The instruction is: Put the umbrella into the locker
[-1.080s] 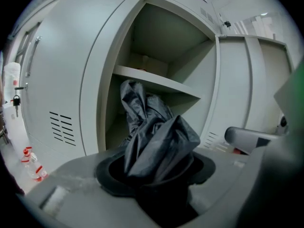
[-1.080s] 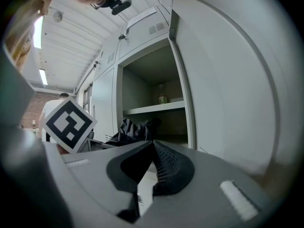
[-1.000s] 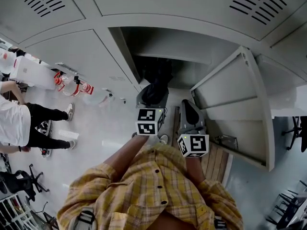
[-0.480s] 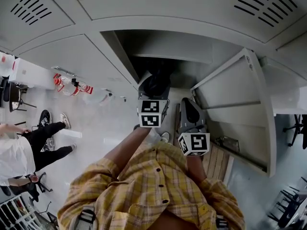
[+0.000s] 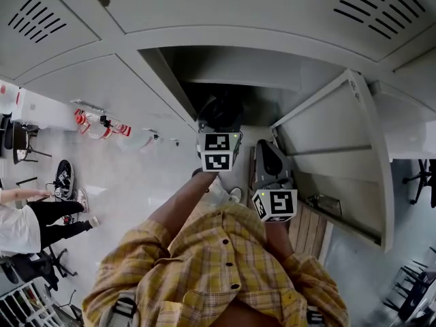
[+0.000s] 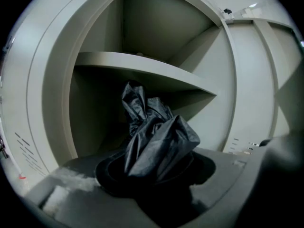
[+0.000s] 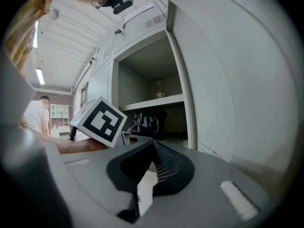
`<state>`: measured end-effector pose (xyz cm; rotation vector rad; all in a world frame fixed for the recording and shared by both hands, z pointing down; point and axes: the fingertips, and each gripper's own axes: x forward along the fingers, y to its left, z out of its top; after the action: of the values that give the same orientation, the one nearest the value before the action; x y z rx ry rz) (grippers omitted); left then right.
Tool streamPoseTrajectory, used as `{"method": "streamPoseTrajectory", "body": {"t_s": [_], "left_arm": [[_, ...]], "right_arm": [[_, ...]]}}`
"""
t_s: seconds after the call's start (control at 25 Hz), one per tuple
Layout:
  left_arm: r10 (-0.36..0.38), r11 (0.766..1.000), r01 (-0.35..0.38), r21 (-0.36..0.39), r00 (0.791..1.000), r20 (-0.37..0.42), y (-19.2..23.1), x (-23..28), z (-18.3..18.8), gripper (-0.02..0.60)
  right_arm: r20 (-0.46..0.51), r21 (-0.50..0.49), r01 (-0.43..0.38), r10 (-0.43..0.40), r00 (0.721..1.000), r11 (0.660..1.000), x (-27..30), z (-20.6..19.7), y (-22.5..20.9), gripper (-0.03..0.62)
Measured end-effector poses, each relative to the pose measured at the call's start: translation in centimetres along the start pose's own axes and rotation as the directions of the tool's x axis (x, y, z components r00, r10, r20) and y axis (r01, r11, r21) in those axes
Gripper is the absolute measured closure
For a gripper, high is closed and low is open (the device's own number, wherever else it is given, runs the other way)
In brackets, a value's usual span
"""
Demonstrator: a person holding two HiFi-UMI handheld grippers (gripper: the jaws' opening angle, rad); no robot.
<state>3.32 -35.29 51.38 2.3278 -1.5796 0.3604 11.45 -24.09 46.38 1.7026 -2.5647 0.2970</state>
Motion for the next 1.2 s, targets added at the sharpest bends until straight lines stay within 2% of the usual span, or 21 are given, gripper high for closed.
{"method": "streamPoseTrajectory", "body": {"t_s": [0.48,0.96,1.2], "left_arm": [[0.031,0.997,-0.028,0.076,0.999,-0.031,0.5,2.8,-0.8,0.324],[0.069,0.997,-0.066,0.032,0.993,-0.094,1.2,5.0,-3.3,0.324],[0.095,0.995,-0.09,0.047,0.989,-0.114,1.2,5.4,-3.5,0.322]], "right_arm": [[-0.008,-0.01,0.017,-0.017,1.0,1.0,-0.4,-0.3,-0.3,0.595],[-0.01,-0.012,0.042,-0.042,0.999,0.999,-1.2,-0.4,-0.8,0.595],[-0.008,-0.012,0.044,-0.044,0.999,0.999,-1.2,-0.4,-1.0,0.595]]}}
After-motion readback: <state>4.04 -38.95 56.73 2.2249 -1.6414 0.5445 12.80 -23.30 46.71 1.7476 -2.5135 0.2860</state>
